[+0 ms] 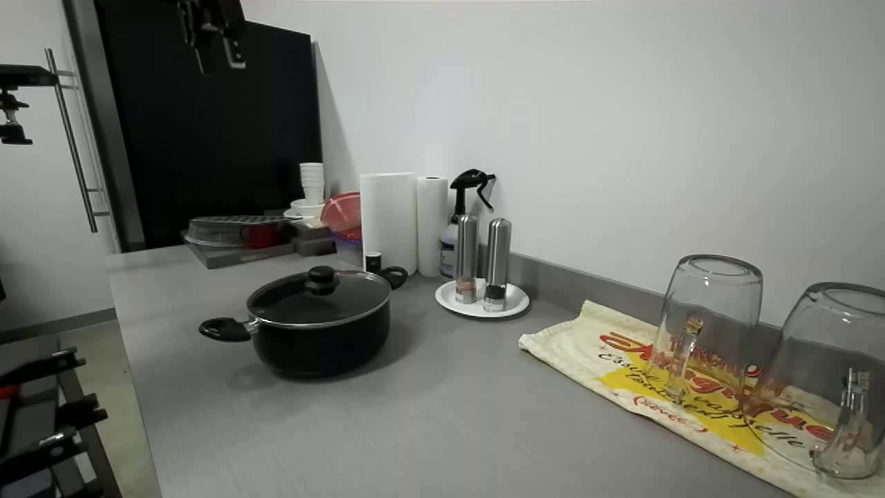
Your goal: Remove the glass lid from the black pot and put it on the table
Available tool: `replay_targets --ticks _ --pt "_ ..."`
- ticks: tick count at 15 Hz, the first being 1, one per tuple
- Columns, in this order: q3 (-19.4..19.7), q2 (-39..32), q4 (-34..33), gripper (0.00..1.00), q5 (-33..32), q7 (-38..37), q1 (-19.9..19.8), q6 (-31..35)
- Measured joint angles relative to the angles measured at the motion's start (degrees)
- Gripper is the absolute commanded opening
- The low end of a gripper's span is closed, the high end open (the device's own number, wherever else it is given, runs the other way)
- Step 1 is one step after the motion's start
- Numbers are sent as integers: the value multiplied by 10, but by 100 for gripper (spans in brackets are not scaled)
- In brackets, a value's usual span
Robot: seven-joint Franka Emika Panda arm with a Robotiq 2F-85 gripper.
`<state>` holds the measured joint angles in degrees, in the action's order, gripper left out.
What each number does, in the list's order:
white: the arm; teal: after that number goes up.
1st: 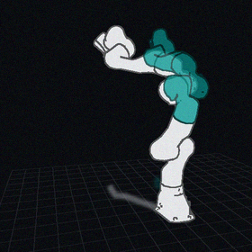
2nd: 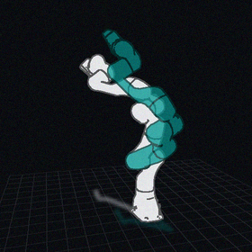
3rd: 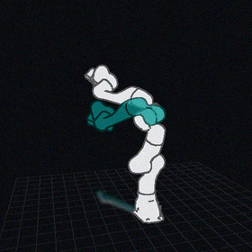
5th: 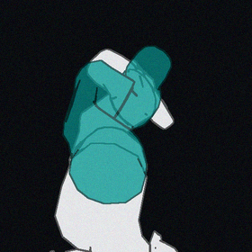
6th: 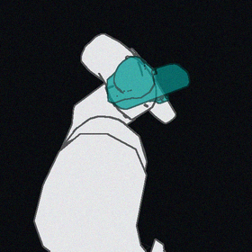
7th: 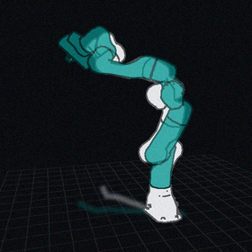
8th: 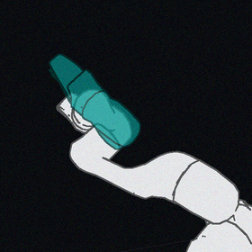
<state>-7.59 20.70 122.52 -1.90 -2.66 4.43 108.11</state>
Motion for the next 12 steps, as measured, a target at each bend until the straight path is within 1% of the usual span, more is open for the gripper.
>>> replay_targets --ticks 12 --pt "1 -3 -1 100 -1 -4 -1 5"
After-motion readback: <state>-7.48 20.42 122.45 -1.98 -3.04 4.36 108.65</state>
